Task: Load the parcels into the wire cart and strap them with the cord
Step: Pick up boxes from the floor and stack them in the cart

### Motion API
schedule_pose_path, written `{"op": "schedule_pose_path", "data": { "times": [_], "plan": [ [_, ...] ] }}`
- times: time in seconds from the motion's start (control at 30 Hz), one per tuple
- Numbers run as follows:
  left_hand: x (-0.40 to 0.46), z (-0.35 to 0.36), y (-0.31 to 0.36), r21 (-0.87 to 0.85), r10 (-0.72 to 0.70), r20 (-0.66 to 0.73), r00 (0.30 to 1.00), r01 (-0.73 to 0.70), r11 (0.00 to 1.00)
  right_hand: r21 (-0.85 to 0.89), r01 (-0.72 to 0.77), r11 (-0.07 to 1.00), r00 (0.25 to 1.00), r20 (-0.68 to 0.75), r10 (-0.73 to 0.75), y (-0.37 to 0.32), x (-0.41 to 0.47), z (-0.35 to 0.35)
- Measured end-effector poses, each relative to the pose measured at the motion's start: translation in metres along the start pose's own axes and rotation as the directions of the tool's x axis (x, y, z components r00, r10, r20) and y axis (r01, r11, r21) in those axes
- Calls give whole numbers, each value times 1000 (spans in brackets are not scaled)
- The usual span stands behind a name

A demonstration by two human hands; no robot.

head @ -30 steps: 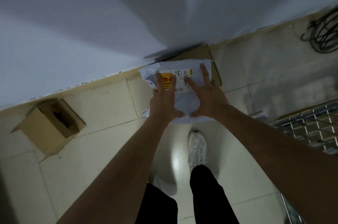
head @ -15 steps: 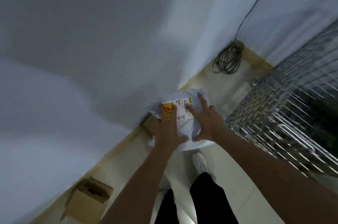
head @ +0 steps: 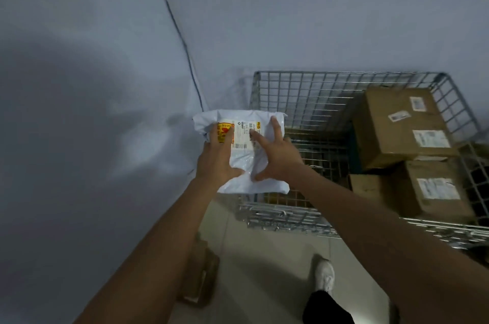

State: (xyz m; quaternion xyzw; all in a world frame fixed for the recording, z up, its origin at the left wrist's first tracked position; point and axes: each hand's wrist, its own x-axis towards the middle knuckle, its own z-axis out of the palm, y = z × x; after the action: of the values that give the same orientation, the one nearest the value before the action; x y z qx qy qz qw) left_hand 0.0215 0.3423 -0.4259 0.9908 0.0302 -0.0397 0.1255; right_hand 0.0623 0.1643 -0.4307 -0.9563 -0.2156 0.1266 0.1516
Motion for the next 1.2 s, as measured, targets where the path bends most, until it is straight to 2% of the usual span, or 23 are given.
{"op": "schedule_pose_path", "data": {
  "times": [0.1,0.2,0.3,0.37,0.43,0.53,0.7,0.8,0.93,1.03,1.07,1.2],
  "plan": [
    [65,24,71,52,126,46,991,-128,990,85,-151,985,987,-35,155,84,3,-9],
    [114,65,143,85,255,173,952,-272,959,191,-342,920,935,-25,353,159,-7,1],
    [142,108,203,150,330,301,895,-386,910,290,-531,797,838,42,543,210,-23,22],
    [152,133,228,154,350,383,855,-432,888,328,-612,719,779,96,619,231,-33,37],
    [162,157,242,142,383,468,796,-496,857,367,-671,644,725,144,674,245,-39,50],
    [183,196,259,72,458,571,681,-597,799,378,-788,486,596,270,757,266,-38,73],
    [211,275,279,-8,534,672,513,-716,698,332,-911,246,382,446,809,301,-24,118],
    [216,318,292,-66,579,706,409,-776,628,301,-943,145,290,522,802,326,-26,141],
    [217,373,307,-132,625,691,363,-787,602,228,-969,91,203,535,820,361,-32,161],
    [218,412,317,-223,667,679,305,-781,584,113,-979,169,203,495,845,376,-37,180],
    [218,424,321,-242,688,670,279,-794,558,103,-985,138,171,497,851,381,-38,189],
    [216,459,339,-293,771,607,192,-847,442,128,-986,-104,-20,536,844,394,-38,220]
  ]
}}
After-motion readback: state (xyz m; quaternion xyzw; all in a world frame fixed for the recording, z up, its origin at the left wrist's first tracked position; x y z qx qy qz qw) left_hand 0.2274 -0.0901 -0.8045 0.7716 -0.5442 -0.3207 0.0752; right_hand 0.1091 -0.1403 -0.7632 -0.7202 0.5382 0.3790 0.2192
